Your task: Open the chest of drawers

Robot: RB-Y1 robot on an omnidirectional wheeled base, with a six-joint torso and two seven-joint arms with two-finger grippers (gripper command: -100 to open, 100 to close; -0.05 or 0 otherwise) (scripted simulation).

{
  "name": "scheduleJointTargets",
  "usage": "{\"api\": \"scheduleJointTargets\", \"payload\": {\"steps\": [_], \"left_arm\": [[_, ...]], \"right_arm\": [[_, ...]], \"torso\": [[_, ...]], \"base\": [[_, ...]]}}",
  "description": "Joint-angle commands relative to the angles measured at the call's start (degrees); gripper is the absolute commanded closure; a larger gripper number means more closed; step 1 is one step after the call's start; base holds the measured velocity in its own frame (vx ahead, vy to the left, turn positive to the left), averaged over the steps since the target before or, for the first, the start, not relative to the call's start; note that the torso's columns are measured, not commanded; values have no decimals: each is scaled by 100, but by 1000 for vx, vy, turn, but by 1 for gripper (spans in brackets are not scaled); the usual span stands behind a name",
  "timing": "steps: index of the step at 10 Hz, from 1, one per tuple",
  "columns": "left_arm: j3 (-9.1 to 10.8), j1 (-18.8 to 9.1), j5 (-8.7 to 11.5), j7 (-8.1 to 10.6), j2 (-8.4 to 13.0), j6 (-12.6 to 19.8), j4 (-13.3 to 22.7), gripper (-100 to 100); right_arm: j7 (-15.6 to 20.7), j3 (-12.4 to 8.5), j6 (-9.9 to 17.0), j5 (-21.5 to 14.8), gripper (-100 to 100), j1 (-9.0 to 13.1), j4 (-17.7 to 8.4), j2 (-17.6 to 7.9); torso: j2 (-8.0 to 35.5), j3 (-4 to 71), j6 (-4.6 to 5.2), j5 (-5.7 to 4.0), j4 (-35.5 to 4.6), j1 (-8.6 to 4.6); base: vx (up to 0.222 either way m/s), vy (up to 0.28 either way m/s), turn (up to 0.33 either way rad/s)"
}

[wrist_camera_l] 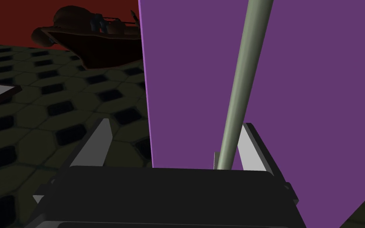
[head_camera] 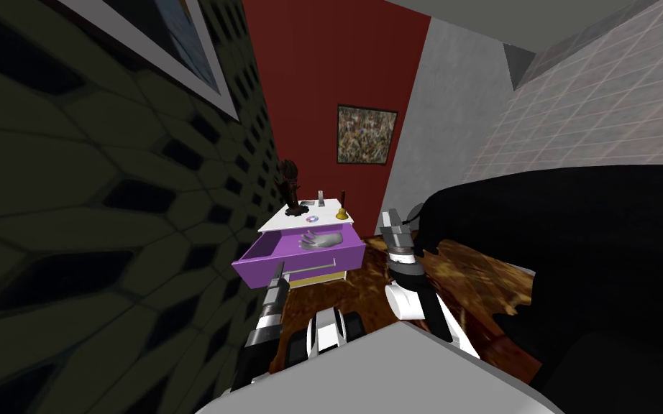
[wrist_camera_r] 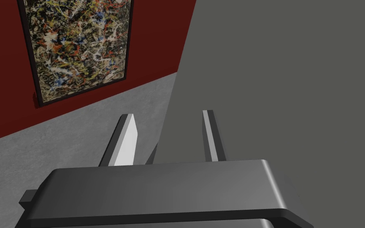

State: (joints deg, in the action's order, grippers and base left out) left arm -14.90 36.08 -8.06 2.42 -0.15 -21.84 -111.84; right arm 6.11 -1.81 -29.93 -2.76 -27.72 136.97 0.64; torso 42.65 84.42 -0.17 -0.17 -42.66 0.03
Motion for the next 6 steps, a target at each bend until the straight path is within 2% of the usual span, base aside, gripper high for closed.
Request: {"api": "scheduleJointTargets", "payload": {"steps": [1, 6], "left_arm": [[-6, 5, 0, 1, 1, 11, 1, 0], [-8, 22, -1, 4, 6, 38, 33, 0]], "right_arm": [[0, 0, 0, 0, 0, 0, 0, 0], [0, 0, 0, 0, 0, 0, 0, 0]], "torso": [[2, -5, 5, 7, 10, -1], [-36, 15, 17, 15, 34, -4]], "base": [[8, -2, -5], [0, 0, 0]]}}
